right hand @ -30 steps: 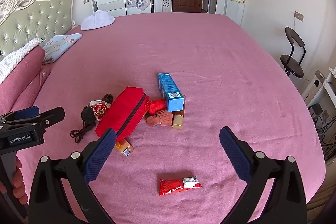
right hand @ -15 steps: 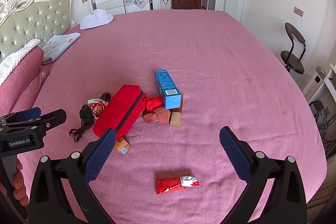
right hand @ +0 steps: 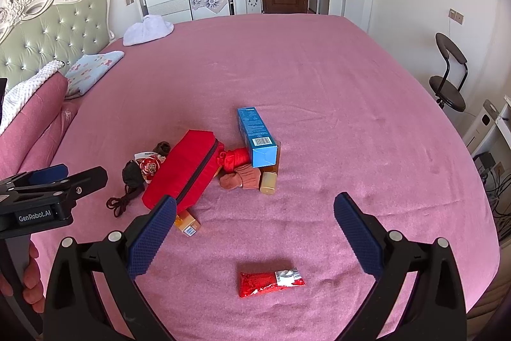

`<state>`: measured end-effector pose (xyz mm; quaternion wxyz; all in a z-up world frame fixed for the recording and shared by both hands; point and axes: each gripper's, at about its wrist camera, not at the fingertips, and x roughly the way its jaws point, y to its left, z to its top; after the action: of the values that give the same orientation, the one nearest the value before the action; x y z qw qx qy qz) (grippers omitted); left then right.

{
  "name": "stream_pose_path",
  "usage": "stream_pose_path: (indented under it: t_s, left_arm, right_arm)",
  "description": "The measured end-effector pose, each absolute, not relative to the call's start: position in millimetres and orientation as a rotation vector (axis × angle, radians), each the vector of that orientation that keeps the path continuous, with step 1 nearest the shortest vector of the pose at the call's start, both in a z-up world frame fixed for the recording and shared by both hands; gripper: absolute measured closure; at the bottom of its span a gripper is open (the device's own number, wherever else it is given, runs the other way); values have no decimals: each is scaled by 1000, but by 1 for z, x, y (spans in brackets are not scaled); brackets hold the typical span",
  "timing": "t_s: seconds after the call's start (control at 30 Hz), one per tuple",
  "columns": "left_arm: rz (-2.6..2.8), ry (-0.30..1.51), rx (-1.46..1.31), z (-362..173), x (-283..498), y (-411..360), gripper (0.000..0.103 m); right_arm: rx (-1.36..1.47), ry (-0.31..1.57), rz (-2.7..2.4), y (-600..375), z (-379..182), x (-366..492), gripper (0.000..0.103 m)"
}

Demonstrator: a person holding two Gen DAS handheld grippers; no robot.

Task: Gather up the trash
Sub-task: 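Move both tools toward the items on the pink bed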

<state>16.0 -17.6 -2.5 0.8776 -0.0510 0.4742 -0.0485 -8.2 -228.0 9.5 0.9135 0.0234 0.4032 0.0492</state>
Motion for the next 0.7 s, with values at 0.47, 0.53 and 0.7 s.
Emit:
stream_pose_path:
  t_s: [0.47, 0.53, 0.7]
  left_arm:
    - [-117, 998, -97, -7, 24, -23, 4]
    - [-118, 1002, -93, -9, 26, -24, 4]
    - [-125, 1014, -94, -14, 30, -25, 4]
  right_arm:
    - [52, 838, 108, -227, 8, 1, 8]
    - [54, 839, 108, -228, 7, 1, 8]
    - [54, 843, 107, -229, 5, 4, 8]
